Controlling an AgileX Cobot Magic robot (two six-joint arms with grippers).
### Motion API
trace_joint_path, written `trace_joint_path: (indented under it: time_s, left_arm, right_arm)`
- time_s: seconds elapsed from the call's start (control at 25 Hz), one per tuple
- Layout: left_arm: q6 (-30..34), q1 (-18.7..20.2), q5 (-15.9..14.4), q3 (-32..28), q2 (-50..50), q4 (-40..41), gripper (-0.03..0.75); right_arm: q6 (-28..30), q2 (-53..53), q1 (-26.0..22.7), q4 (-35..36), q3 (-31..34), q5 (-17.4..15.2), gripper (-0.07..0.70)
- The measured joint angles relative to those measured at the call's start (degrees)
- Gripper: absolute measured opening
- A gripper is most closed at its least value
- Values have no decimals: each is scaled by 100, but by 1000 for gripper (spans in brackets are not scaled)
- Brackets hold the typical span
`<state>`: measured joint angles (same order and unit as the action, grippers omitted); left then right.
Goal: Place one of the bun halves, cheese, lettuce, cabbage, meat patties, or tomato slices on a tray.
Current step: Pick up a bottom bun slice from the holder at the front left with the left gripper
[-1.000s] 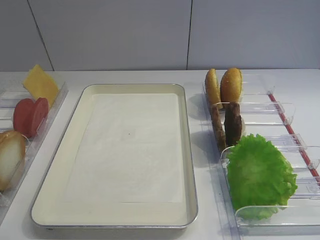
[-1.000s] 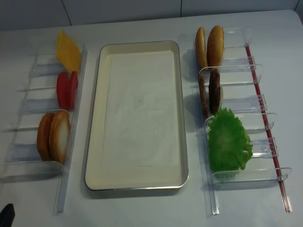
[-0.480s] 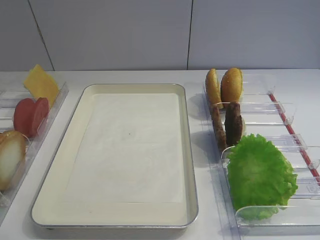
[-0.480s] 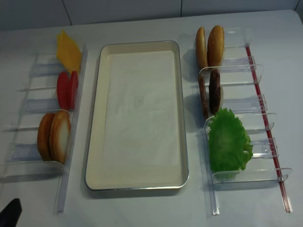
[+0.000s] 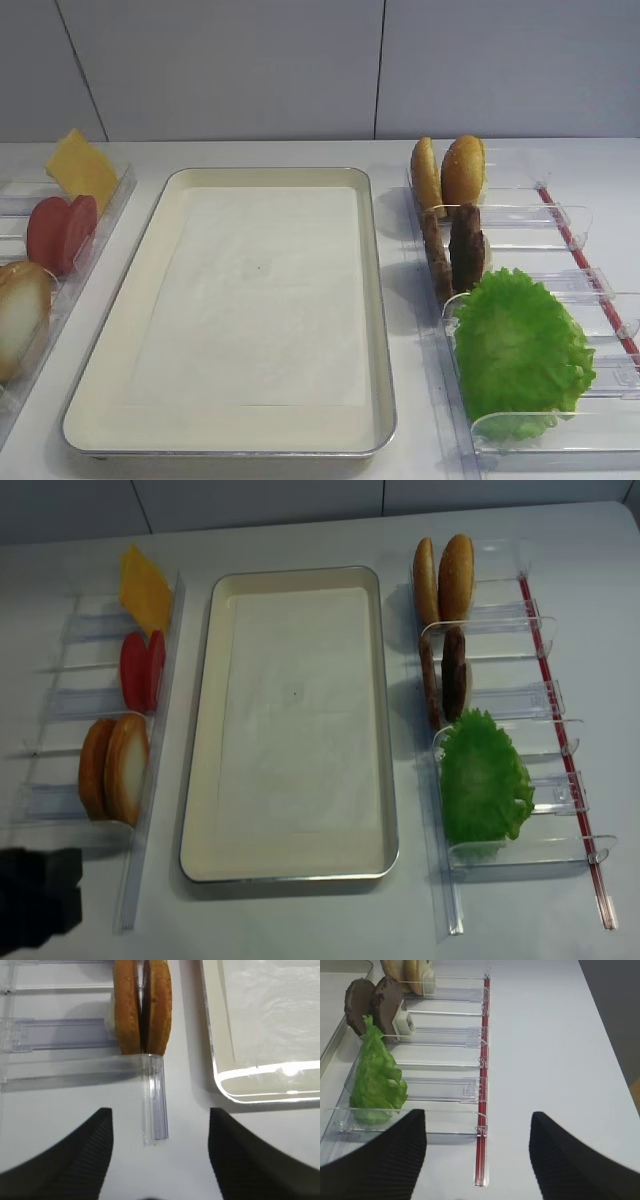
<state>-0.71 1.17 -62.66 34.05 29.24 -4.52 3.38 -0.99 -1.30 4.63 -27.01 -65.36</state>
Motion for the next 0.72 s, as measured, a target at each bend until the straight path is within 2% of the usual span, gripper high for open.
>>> trace_joint_path:
  time_s: [0.12,0.28,0.72]
  left_arm:
    - [133,0,310,143,373,-23,421]
    - [335,0,542,458,954,-161,421]
    - [471,12,553,1323,2621,-513,421]
  right_arm:
    - [0,0,0,0,0,0,444]
    - [0,0,0,0,0,0,444]
    - [0,0,0,0,0,0,444]
